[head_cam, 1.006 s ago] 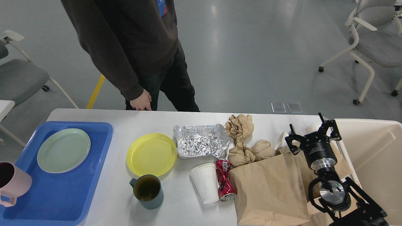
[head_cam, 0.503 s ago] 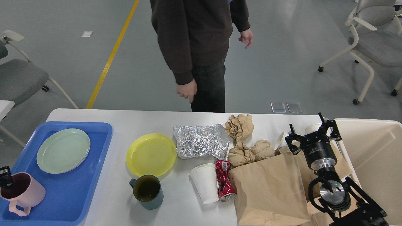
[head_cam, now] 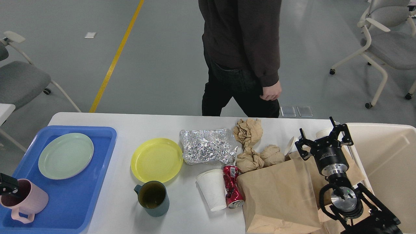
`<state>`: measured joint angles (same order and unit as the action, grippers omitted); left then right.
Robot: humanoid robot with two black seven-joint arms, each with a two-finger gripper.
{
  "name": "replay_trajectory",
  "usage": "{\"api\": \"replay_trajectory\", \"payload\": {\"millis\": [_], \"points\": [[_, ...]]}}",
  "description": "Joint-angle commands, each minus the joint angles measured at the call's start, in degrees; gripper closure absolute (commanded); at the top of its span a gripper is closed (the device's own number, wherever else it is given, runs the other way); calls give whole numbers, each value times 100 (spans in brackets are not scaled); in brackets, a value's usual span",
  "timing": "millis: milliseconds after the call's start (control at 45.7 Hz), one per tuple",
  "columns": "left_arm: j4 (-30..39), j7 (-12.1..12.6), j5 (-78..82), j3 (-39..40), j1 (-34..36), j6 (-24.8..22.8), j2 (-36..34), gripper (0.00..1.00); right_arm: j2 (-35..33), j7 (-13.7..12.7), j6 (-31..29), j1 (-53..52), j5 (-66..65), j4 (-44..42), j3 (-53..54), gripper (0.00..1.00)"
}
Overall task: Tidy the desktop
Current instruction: 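Place the pink mug on the tray's near corner and release, then move the left gripper down to the dark green mug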
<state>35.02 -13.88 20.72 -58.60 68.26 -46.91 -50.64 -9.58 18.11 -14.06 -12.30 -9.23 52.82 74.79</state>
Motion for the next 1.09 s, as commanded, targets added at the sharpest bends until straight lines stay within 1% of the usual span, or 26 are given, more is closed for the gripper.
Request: {"api": "replay_trajectory", "payload": {"millis": [0, 109, 131, 197, 241, 306, 394, 503, 590, 678, 853, 919, 1006, 1072], "points": [[540, -10, -15, -801, 994, -55, 10, 7, 0, 0, 0, 0, 0, 0, 0, 0], [1435, 96, -15, -1434, 2269, -55, -8, 7, 0, 0, 0, 0, 0, 0, 0, 0], [1664, 148, -15, -1548, 2489, -46, 18, 7, 0, 0, 0, 0, 0, 0, 0, 0], [2350, 411, -24, -1847, 3130, 50, 159, 7, 0, 0, 0, 0, 0, 0, 0, 0], [2728, 613, -50, -1997, 3622, 120, 317, 7, -9, 0, 0, 0, 0, 0, 0, 0], [3316, 816, -164, -2199, 4439, 243, 528, 7, -9, 0, 0, 0, 0, 0, 0, 0], [4125, 957, -576, -2516, 5450, 428, 835, 7, -9, 0, 0, 0, 0, 0, 0, 0], [5066, 1141, -1244, -2736, 6585, 814, 1546, 7, 0, 0, 0, 0, 0, 0, 0, 0], [5638, 1387, -1833, -2780, 7139, 1148, 2223, 8, 0, 0, 0, 0, 0, 0, 0, 0], [6042, 1572, -2413, -2780, 7622, 1272, 2944, 8, -9, 0, 0, 0, 0, 0, 0, 0], [6561, 1590, -3152, -2578, 8475, 1220, 3841, 8, 0, 0, 0, 0, 0, 0, 0, 0], [6588, 1590, -3320, -2376, 8616, 1079, 3982, 8, -9, 0, 0, 0, 0, 0, 0, 0], [6588, 1590, -3460, -2165, 8696, 728, 4105, 9, 0, 0, 0, 0, 0, 0, 0, 0], [6588, 1590, -3531, -2095, 8766, 622, 4123, 9, -9, 0, 0, 0, 0, 0, 0, 0]]}}
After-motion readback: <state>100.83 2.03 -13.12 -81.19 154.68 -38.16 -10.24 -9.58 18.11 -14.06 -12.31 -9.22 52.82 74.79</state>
